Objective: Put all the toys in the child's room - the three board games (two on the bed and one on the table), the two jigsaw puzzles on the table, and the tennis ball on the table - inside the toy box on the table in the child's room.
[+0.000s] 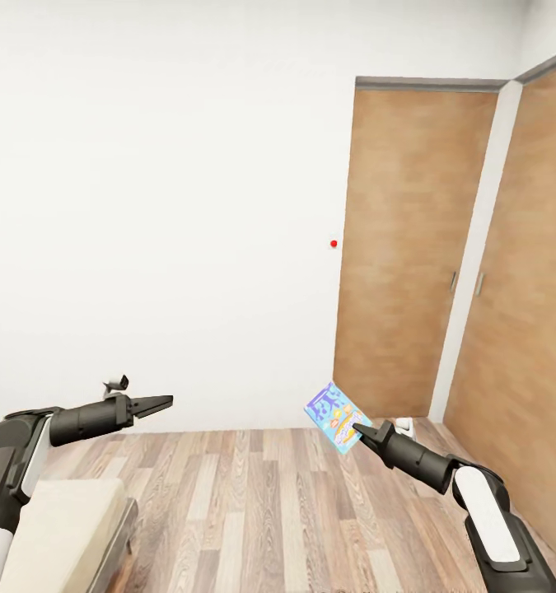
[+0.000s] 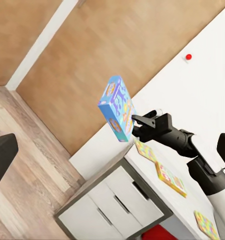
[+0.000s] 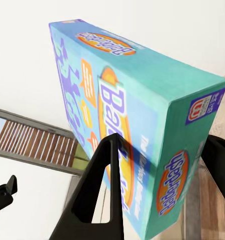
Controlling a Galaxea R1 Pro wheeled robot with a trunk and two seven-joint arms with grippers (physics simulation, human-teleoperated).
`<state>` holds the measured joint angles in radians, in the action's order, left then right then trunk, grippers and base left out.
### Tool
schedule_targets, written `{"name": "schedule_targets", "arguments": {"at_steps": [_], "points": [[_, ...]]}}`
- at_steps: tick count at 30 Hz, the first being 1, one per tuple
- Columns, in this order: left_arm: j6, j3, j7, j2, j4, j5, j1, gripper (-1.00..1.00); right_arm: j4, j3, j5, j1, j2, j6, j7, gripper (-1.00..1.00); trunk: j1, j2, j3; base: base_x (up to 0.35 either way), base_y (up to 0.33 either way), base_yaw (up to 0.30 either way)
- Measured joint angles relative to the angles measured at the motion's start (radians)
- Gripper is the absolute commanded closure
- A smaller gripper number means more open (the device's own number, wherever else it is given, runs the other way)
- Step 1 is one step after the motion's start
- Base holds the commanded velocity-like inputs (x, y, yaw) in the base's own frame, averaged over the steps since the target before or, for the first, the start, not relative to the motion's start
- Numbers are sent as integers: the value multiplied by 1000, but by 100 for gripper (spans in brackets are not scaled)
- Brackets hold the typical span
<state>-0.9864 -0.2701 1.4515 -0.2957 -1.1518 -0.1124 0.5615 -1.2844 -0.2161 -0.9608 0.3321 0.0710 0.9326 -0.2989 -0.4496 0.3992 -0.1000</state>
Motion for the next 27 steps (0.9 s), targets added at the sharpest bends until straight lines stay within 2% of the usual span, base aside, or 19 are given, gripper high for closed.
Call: {"name": "schedule_targets", "arguments": {"at_steps": [27], "points": [[-2, -1, 0, 0, 0, 0, 0, -100, 17, 0, 3, 0, 0, -1, 0, 100, 0, 0, 0, -45, 17, -278]]}}
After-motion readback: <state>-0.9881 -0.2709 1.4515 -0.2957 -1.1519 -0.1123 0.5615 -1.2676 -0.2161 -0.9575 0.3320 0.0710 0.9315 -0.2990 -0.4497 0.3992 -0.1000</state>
